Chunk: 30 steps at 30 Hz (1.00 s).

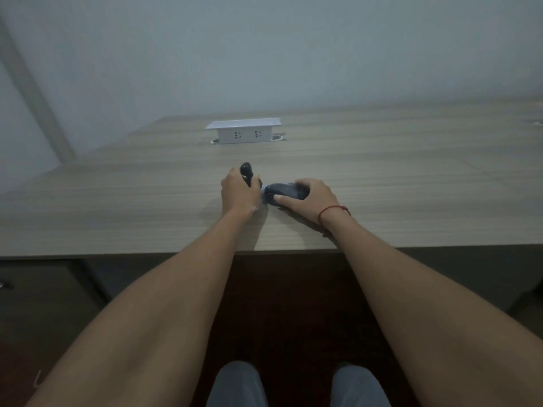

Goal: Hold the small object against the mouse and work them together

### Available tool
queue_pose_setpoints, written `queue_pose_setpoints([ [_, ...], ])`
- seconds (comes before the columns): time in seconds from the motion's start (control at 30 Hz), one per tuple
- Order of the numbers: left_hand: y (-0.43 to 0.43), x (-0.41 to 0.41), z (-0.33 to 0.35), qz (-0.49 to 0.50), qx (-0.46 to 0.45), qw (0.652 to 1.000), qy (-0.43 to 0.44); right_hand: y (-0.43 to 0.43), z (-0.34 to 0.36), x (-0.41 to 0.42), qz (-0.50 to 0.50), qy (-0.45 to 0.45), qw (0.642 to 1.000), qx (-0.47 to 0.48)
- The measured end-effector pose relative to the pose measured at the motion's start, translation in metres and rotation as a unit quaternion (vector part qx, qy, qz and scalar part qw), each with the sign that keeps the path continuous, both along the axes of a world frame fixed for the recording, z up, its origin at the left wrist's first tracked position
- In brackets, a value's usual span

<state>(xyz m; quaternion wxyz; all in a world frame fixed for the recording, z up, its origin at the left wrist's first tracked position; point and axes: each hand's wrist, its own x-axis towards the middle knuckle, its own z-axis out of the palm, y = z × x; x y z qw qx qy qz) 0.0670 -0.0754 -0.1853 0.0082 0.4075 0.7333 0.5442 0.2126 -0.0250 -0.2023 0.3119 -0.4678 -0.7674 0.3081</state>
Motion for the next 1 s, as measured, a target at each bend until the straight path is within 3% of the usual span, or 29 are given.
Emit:
queue_pose_setpoints([
  [0.23, 0.001, 0.005, 0.002, 0.026, 0.045, 0.998, -0.043, 0.005, -0.002, -0.001, -0.026, 0.048, 0.999, -0.003],
  [0.47, -0.005, 0.004, -0.001, -0.06, 0.012, 0.996, -0.059, 0.008, -0.002, -0.005, -0.088, 0.075, 0.993, 0.013],
  [0.6, -0.01, -0.003, 0.004, -0.155, -0.037, 0.973, -0.165, 0.005, -0.001, -0.006, -0.115, 0.084, 0.99, 0.011],
  [0.67, -0.009, -0.007, 0.007, -0.145, -0.051, 0.97, -0.187, 0.005, -0.001, -0.005, -0.113, 0.091, 0.989, 0.008],
  [0.8, -0.004, 0.003, 0.013, -0.056, -0.033, 0.989, -0.131, 0.003, 0.0, -0.003, -0.101, 0.082, 0.992, 0.003],
  [1.0, -0.014, 0.014, 0.009, -0.172, -0.051, 0.96, -0.213, 0.005, -0.001, -0.004, -0.146, 0.079, 0.986, 0.006],
])
